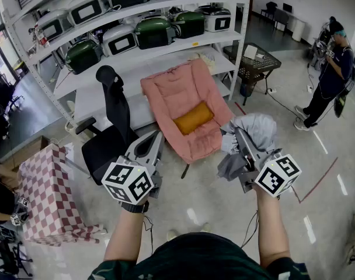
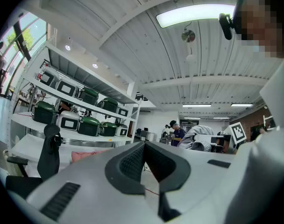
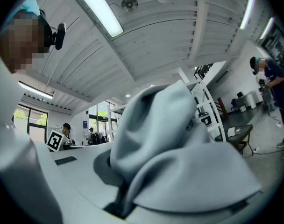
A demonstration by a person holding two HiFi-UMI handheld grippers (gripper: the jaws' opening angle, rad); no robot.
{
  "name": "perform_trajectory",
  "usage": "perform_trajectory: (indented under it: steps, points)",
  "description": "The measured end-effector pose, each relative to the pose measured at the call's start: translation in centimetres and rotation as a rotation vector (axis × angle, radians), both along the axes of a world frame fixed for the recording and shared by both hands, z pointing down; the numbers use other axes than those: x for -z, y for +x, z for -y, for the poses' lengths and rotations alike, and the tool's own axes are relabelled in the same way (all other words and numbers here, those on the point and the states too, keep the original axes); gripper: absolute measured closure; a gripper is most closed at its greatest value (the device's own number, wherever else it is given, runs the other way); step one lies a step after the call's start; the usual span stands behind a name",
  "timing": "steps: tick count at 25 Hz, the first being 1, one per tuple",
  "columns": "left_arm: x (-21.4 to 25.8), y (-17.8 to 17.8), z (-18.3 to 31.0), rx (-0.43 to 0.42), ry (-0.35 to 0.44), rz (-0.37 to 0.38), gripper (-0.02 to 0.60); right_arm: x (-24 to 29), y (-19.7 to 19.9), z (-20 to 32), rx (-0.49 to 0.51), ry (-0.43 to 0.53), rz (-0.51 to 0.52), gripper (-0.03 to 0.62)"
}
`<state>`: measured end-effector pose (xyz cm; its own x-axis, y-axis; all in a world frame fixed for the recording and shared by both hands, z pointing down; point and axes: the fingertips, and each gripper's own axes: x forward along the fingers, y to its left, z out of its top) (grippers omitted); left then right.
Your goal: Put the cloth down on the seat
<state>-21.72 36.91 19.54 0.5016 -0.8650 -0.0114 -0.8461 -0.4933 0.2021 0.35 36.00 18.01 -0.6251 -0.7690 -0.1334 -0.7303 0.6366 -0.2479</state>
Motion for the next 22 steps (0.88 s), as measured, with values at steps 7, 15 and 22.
perform_trajectory:
  steps: [7, 15, 22]
  points:
    - [-0.5, 1.0, -0.1, 0.010, -0.007, 0.015, 0.577, -0.4, 1.1, -0.2, 0.004, 0.001, -0.005, 0.557]
    - [-0.8, 2.5, -0.2, 0.005, -0.008, 0.020, 0.577, -0.8, 2.0, -0.3, 0.040, -0.005, 0.016, 0.556]
    - [-1.4, 4.6, 0.5, 0.015, -0.021, 0.036, 0.577, -0.9, 5.1, 0.5, 0.033, -0.006, 0.044, 0.556]
